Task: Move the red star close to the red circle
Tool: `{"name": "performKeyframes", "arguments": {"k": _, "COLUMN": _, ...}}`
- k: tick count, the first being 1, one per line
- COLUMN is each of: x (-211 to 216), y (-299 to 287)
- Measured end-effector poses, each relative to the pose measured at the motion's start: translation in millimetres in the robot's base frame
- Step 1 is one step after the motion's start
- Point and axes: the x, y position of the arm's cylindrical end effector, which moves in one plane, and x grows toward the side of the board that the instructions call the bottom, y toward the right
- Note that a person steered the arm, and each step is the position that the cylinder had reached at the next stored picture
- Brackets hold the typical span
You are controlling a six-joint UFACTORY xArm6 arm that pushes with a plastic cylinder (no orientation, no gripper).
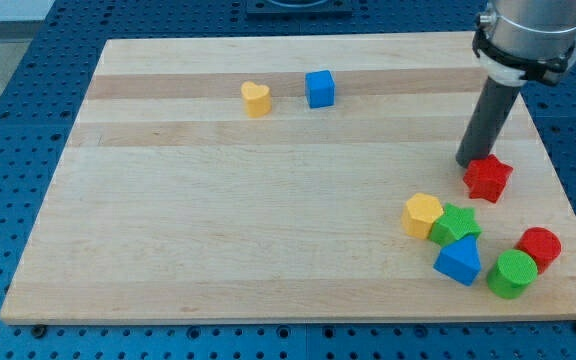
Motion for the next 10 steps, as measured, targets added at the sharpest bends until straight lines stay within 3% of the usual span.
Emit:
{"name": "performKeyframes", "arguments": {"k": 9, "x": 56, "y": 12}}
{"name": "performKeyframes", "arguments": {"k": 10, "x": 47, "y": 12}}
